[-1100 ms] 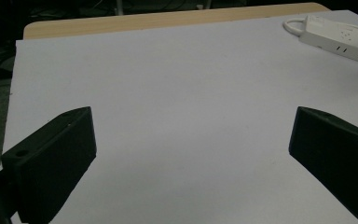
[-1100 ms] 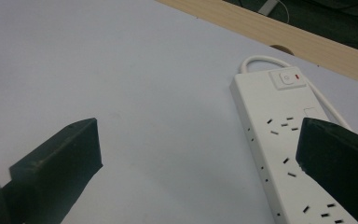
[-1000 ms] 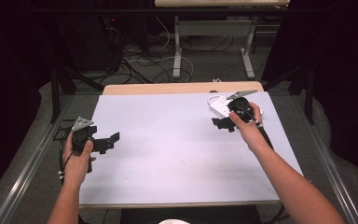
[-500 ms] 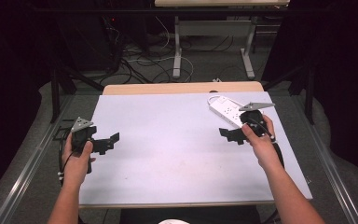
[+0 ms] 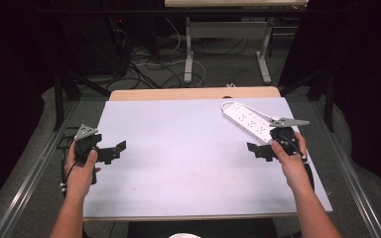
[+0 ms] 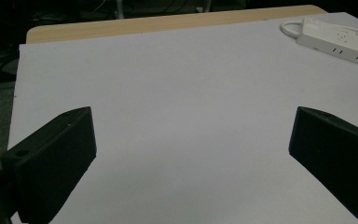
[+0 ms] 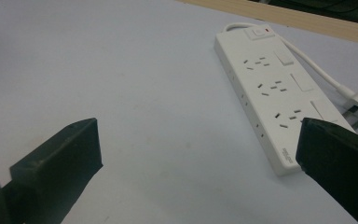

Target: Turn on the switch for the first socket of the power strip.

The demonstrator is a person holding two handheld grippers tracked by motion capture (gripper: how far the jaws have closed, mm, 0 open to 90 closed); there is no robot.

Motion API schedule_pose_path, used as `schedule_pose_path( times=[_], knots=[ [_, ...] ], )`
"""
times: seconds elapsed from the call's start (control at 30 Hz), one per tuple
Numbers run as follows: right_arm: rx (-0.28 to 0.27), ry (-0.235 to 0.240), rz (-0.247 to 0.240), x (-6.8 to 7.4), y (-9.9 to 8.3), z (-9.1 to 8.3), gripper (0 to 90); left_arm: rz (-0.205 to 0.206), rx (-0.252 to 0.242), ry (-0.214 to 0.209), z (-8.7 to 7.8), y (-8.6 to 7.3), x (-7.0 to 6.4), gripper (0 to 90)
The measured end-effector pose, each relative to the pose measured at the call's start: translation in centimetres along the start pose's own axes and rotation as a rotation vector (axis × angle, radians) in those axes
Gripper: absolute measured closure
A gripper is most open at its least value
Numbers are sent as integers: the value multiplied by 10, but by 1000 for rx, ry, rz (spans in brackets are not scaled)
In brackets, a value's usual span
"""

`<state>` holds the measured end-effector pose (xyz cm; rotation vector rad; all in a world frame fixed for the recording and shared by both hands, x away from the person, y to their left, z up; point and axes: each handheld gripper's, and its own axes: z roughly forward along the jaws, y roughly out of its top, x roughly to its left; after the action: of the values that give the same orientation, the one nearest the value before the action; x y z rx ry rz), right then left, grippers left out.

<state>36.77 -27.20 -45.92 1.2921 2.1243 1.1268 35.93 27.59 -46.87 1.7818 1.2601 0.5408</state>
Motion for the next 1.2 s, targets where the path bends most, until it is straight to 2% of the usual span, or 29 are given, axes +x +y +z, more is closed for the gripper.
schedule_pose_path(
  times=[0.13, 0.23, 0.37, 0.47, 0.63, 0.87, 1.2],
  knots=[
    [1, -38, 15, -14, -9, 1, 0, 1, 0, 5, -1, 0, 2, 5],
    [13, -51, 49, -26, -16, 3, 0, -3, 3, 7, 0, -1, 2, 5],
    [22, -49, 89, -37, -25, 8, 0, -11, 3, 7, 1, -1, 2, 5],
    [18, -44, 97, -43, -31, 11, 0, -4, 9, 8, 1, -2, 4, 5],
    [19, -44, 115, -49, -38, 15, 0, -12, 4, 11, 1, -2, 5, 5],
    [44, -57, 115, -54, -45, 21, 0, -15, 5, 12, 0, -2, 6, 5],
    [52, -58, 118, -56, -46, 22, 0, -18, 13, 15, 2, -3, 8, 5]
  ],
)
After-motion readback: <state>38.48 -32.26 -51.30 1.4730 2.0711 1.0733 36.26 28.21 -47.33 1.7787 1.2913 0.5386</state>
